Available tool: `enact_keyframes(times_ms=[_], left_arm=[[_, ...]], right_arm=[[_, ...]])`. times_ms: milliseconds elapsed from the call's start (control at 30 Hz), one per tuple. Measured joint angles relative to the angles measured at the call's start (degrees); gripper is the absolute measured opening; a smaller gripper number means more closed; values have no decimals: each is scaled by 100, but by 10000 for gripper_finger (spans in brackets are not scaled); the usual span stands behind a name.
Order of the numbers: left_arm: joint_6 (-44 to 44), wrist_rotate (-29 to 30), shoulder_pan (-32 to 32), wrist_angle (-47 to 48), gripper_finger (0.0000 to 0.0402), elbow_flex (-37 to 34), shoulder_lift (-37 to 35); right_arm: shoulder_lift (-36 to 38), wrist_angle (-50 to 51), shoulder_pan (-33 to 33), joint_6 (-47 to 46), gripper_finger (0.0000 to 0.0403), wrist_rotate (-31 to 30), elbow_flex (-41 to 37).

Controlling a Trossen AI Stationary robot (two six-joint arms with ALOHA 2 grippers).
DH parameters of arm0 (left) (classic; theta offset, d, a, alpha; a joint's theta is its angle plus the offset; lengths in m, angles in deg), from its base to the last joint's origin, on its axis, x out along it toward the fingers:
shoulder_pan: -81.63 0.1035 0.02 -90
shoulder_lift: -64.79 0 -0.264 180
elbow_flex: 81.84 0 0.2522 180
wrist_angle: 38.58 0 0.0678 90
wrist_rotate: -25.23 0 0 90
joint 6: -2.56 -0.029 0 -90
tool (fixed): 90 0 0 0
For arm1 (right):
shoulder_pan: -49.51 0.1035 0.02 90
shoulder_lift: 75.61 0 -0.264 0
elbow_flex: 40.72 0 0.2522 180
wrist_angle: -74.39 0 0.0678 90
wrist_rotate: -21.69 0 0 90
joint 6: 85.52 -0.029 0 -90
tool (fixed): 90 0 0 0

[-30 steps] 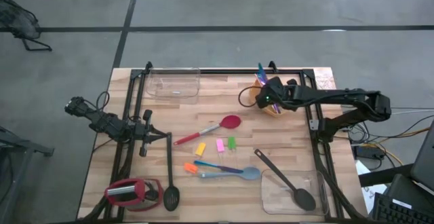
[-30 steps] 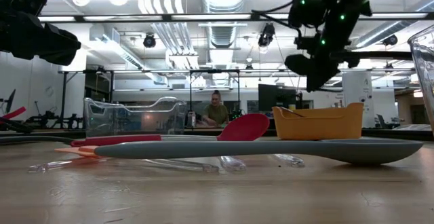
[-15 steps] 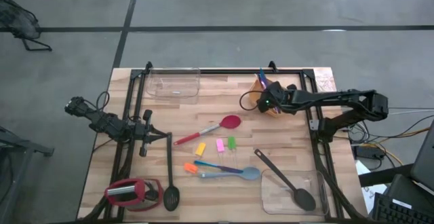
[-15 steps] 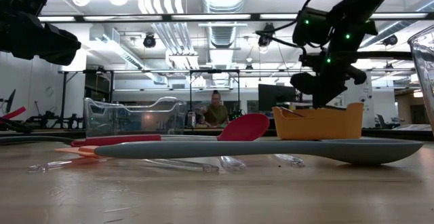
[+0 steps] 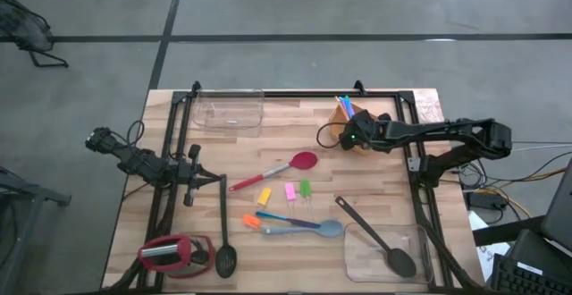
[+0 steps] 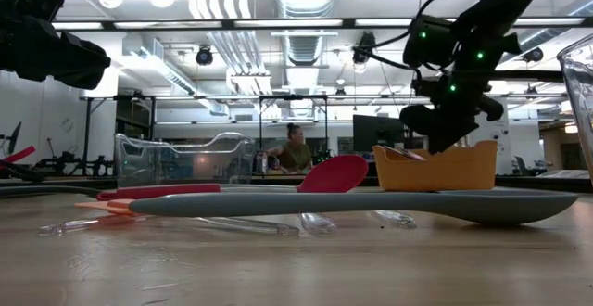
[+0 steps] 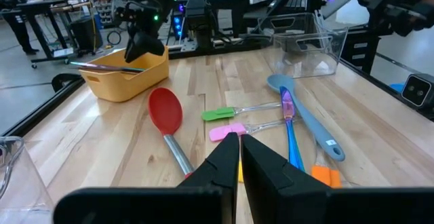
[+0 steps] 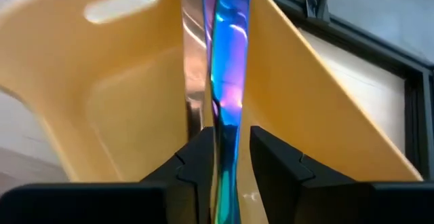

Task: Pick & Place Kitchen Items
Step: Put the blue knife into the yellow bin

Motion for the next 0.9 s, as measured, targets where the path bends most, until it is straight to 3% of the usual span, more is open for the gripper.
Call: enact_keyframes(times_ms=[300, 700, 900], left_arm=[[0, 0, 2, 2, 23, 0, 2], [-6, 0, 0, 2, 23, 0, 2], [-759, 15, 0, 2, 23, 0, 2]], right_arm=[[543, 94, 522, 817, 149, 106, 500], [838, -1304, 1985, 2004, 197, 127, 523], [880, -1389, 2313, 1981, 200, 289, 551]])
